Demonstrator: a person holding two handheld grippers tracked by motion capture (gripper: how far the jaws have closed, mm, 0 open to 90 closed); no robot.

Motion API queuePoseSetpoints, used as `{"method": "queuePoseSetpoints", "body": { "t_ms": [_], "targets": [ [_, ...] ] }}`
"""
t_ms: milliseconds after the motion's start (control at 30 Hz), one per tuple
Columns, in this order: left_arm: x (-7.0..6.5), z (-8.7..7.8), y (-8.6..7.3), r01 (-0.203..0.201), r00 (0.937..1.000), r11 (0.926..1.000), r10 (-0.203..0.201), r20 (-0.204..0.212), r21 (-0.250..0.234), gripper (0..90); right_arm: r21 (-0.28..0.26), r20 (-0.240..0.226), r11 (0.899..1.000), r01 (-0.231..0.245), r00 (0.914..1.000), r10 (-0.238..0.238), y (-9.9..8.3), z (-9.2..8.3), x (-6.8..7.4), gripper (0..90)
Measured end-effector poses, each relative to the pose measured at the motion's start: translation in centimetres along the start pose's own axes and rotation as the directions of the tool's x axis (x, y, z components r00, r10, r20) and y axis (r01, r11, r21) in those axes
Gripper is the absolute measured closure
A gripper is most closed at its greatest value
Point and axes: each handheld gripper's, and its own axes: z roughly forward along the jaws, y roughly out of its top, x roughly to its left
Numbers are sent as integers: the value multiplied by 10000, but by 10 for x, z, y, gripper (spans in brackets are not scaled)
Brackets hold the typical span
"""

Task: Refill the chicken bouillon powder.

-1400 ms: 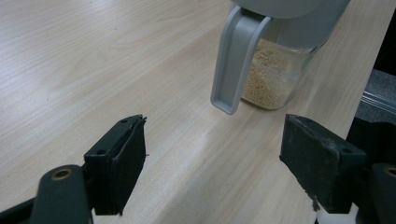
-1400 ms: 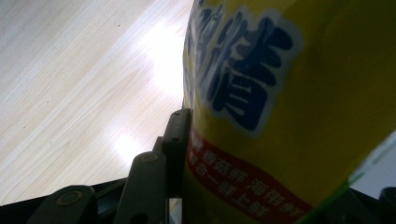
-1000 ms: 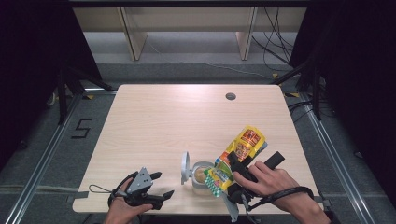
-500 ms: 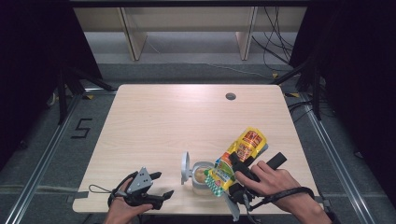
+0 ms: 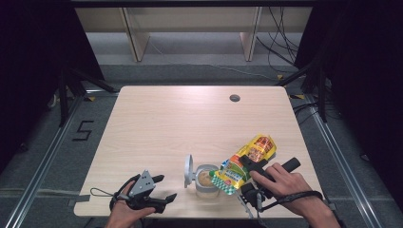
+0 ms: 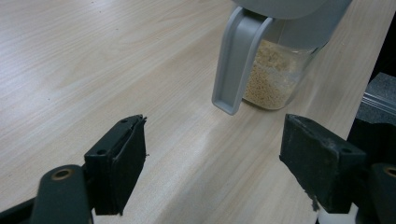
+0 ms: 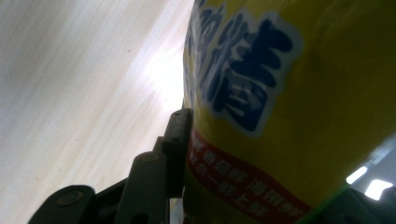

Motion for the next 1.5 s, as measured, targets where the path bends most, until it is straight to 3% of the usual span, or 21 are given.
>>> {"method": "queuePoseSetpoints", "body": {
  "t_ms": [133,300,433,700,733,800,833,867,933,967,1000,1033,1133,1167,1200,1233,1267,1367,1433,1467,1500],
  "targets": [
    [2,0,1,-320,9995,9995,320,-8,26,218,-333,32,9970,-699,9975,700,-10,1,8,644],
    [0,1,-1,31,10000,9999,-31,7,-145,219,-785,294,9894,-1225,9917,1251,-16,4,15,645],
    [0,-1,0,-20,10000,10000,20,-13,46,219,-1421,171,9674,-2094,9767,2139,-22,5,20,647],
    [2,-1,1,-366,9993,9993,366,-6,20,219,-2028,-107,9189,-3384,9391,3434,-35,7,29,656],
    [2,-1,1,-332,9994,9994,332,-11,22,219,-1874,-310,8933,-4085,9114,4103,-35,6,34,656],
    [1,-1,2,-353,9994,9994,353,-50,21,218,-2192,-203,8972,-3833,9212,3886,-39,6,32,658],
    [1,-1,2,-347,9994,9994,347,-4,-13,219,-2115,-336,8742,-4370,8972,4404,-39,5,36,658],
    [0,-1,2,-281,9996,9996,281,-28,2,218,-2320,-312,8836,-4068,9110,4112,-40,6,33,659],
    [0,-1,1,-220,9997,9998,220,-69,29,218,-2574,-262,8826,-3934,9159,4006,-43,7,32,660],
    [0,-1,1,-188,9998,9998,188,12,-6,218,-2557,-530,8355,-4864,8700,4902,-43,6,38,660],
    [0,-1,1,-85,10000,10000,85,5,-10,218,-2610,-671,8286,-4953,8656,4963,-45,7,38,661],
    [-1,-1,1,-24,10000,10000,24,-3,-35,219,-2848,-462,8483,-4463,8903,4529,-47,8,34,661],
    [0,-1,1,-72,10000,10000,72,1,-13,219,-2969,-567,8279,-4759,8742,4822,-50,9,36,663],
    [-1,-1,1,-53,10000,10000,53,6,-12,218,-2951,-839,7936,-5321,8418,5332,-53,11,40,664],
    [0,-1,1,-61,10000,10000,61,7,-12,218,-3104,-787,7974,-5175,8499,5210,-54,13,40,665],
    [0,-1,1,-60,10000,10000,60,6,-11,219,-3120,-902,7902,-5276,8444,5281,-56,14,41,666],
    [0,-1,1,-65,10000,10000,65,8,-8,219,-3141,-1087,7669,-5596,8237,5565,-56,15,43,666],
    [0,-1,1,-211,9998,9998,212,-60,19,219,-3236,-1204,7490,-5781,8103,5735,-60,19,44,671],
    [-1,-1,1,-115,9999,9999,115,-22,-1,218,-3229,-1457,6952,-6422,7595,6340,-63,22,49,673],
    [-1,-1,2,-202,9998,9998,202,-33,12,219,-3353,-1452,6976,-6332,7663,6259,-65,24,48,674],
    [1,-1,2,-417,9991,9991,417,-19,54,218,-3345,-1564,6790,-6535,7491,6438,-66,25,49,676]
  ]
}}
